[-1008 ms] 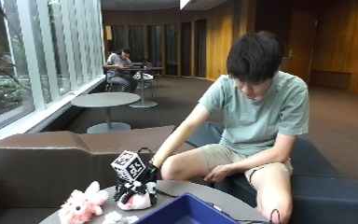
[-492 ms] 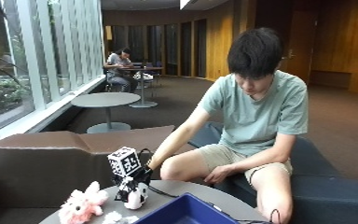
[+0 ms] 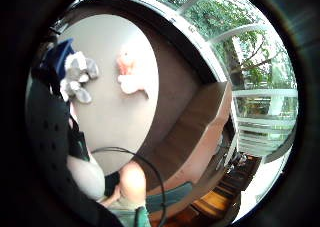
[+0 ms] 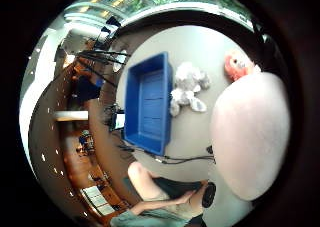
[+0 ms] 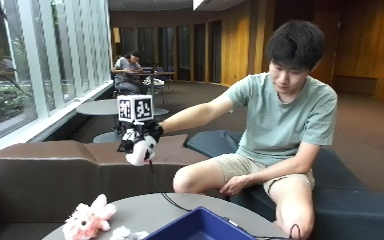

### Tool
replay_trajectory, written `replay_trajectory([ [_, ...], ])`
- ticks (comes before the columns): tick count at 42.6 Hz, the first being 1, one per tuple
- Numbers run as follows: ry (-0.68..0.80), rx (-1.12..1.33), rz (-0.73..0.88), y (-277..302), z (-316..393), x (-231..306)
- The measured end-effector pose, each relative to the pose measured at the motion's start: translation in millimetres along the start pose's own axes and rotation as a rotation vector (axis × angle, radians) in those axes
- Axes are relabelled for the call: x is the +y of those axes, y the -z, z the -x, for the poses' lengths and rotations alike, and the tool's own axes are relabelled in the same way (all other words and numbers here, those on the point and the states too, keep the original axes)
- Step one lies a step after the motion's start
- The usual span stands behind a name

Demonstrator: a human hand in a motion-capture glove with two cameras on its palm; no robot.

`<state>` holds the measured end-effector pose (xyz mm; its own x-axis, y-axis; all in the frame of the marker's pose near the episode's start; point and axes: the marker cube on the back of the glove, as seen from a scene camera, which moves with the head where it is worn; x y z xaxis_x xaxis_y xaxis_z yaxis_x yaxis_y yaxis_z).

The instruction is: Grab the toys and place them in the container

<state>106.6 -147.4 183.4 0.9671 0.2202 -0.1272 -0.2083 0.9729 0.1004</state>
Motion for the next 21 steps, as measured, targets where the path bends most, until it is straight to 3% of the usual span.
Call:
replay_trajectory([
  [10, 0.054, 0.003, -0.113, 89, 68, -16],
  [21, 0.161, -0.013, -0.114, 106, 167, -27],
])
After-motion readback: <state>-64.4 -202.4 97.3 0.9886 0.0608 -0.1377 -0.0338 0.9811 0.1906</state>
